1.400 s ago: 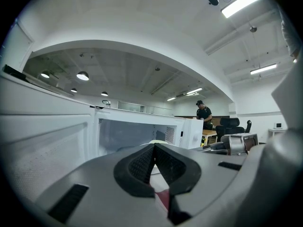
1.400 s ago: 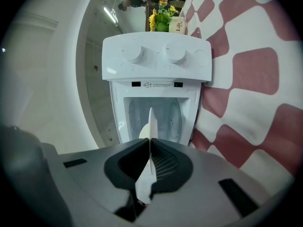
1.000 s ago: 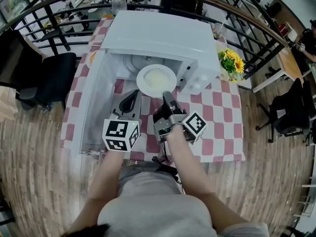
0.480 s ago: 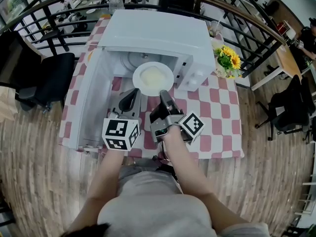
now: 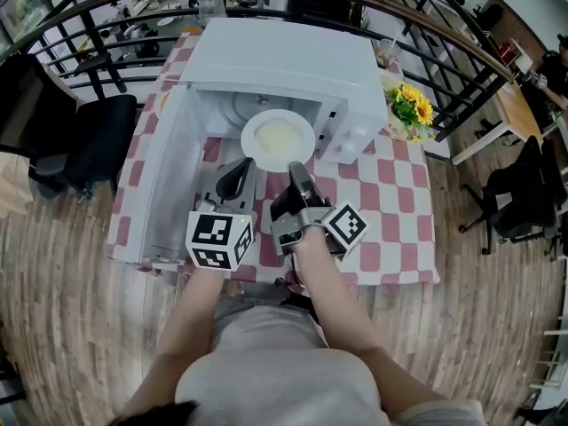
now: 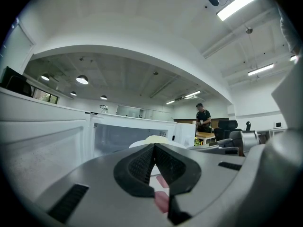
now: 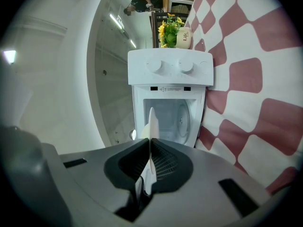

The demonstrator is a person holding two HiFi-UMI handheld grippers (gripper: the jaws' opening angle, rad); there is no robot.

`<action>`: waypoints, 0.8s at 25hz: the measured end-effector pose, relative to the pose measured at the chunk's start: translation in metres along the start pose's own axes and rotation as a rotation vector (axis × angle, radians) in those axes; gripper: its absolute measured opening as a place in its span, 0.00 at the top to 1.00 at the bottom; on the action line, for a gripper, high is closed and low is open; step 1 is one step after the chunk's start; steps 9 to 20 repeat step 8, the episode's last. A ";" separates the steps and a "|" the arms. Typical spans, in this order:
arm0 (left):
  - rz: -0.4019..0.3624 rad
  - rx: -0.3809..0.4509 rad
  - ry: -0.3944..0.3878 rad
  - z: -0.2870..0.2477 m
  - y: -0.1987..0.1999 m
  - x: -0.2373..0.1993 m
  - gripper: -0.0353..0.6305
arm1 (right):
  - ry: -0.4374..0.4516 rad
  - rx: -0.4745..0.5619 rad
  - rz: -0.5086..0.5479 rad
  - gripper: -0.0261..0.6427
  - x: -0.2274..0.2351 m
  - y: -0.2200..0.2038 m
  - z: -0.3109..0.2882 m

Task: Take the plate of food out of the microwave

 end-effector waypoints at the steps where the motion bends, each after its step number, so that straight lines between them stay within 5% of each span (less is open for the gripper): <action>1: -0.001 0.000 -0.001 0.000 0.000 0.000 0.94 | 0.003 -0.001 0.004 0.91 0.000 0.000 0.000; 20: -0.005 0.005 -0.003 0.003 0.001 0.002 0.94 | 0.010 -0.006 0.019 0.91 -0.004 -0.001 0.001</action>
Point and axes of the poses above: the fingertips, and each gripper's own axes: z backward along the fingers, x to its right, y out of its top, the point moved 2 cm from there along z, backward along the fingers, and after that the axes turned 14 degrees about z, right-handed, at the moved point
